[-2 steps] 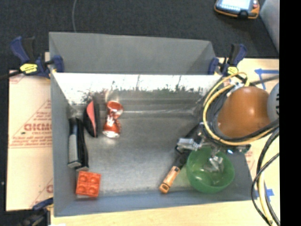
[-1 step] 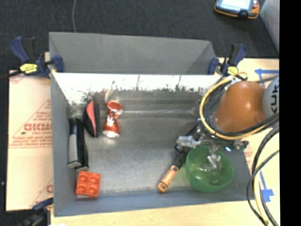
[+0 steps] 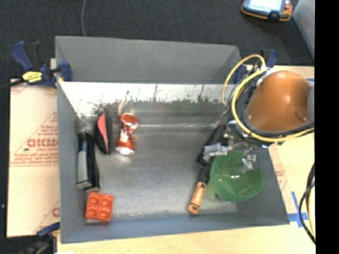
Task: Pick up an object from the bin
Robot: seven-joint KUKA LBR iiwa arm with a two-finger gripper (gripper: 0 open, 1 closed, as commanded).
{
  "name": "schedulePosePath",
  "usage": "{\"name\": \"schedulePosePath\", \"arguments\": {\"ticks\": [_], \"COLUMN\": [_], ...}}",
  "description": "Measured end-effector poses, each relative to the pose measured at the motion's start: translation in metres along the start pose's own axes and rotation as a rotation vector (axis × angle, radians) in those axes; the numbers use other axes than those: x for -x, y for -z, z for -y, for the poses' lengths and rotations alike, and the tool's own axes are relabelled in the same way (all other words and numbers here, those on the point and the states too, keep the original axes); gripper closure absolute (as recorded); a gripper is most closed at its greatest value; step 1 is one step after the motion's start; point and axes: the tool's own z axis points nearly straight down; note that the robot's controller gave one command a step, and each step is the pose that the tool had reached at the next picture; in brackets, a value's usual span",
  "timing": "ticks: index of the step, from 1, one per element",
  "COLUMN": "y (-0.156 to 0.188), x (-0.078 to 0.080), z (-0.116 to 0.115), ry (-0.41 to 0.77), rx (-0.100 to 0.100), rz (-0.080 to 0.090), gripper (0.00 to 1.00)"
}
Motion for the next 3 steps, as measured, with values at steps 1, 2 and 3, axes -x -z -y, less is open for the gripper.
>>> {"name": "schedulePosePath", "arguments": {"ticks": [1,2,3], "y": [0.091,0.030,0.039], "x": [0.005,-0.001,0.034], "z": [-0.014,0.004,-0.029], "ry": [-0.355,0.025,-0.321], "rx": [0.000,-0.001,-0.015], "rz": [-0.008,0.000,-0.003], "gripper": [0.00,0.00,0.00]}}
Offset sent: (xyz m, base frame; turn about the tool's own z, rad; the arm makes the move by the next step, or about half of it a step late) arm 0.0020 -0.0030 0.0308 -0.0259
